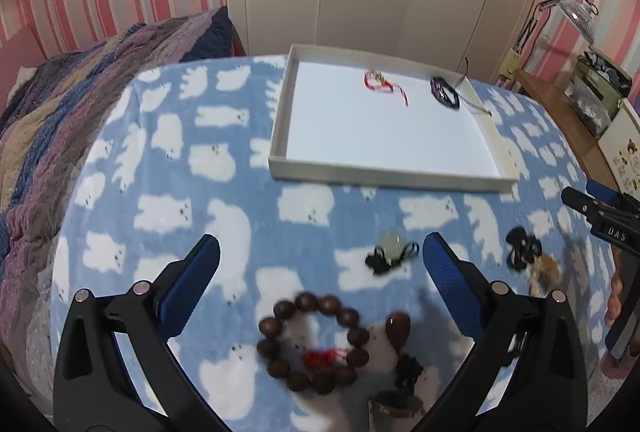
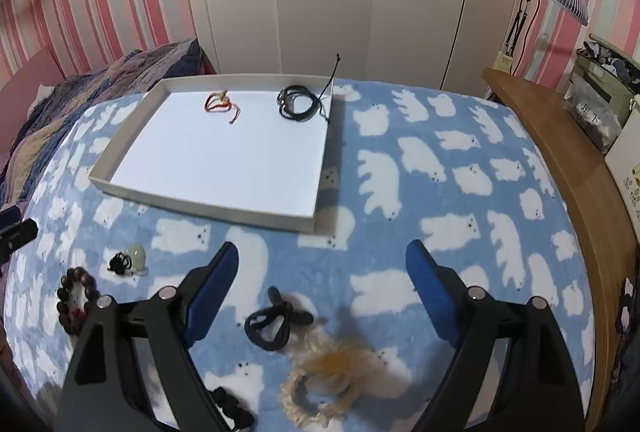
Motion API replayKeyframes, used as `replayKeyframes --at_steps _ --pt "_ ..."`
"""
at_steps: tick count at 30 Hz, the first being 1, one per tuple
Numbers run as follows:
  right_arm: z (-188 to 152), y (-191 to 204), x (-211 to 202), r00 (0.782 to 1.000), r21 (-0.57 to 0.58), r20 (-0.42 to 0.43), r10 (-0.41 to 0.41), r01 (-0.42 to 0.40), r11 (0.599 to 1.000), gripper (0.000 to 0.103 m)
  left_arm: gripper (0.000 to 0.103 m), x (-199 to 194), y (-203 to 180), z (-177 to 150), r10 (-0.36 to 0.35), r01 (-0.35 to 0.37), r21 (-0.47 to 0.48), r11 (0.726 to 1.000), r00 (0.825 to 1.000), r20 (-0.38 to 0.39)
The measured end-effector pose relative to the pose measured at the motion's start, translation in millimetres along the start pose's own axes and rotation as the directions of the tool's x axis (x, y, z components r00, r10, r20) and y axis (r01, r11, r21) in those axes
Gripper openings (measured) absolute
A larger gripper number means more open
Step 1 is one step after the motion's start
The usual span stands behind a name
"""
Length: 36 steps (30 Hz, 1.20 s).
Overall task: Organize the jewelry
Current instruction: 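Move both tools back over the remaining jewelry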
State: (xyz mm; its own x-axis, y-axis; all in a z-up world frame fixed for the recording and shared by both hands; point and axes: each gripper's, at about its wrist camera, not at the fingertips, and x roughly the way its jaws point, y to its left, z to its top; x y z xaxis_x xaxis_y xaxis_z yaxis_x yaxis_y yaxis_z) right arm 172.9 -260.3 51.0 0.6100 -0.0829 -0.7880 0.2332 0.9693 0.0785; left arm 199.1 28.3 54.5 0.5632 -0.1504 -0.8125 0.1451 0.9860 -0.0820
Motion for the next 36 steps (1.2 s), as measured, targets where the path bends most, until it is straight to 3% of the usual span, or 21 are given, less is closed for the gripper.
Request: replayKeyframes --at_steps 17,36 --pt "-36.3 -1.3 -6.3 1.0 0.008 -0.028 0.002 -0.002 1.0 0.086 0.1 -6.8 -1.3 -39.9 -0.026 0.026 0.013 1.0 1.0 -0.015" --pt "-58.4 1.6 -8.5 0.998 -0.006 -0.064 0.0 0.0 1.0 0.086 0.1 -3.6 7.3 -60.3 -0.043 0.043 0.002 0.999 0.998 -0.049"
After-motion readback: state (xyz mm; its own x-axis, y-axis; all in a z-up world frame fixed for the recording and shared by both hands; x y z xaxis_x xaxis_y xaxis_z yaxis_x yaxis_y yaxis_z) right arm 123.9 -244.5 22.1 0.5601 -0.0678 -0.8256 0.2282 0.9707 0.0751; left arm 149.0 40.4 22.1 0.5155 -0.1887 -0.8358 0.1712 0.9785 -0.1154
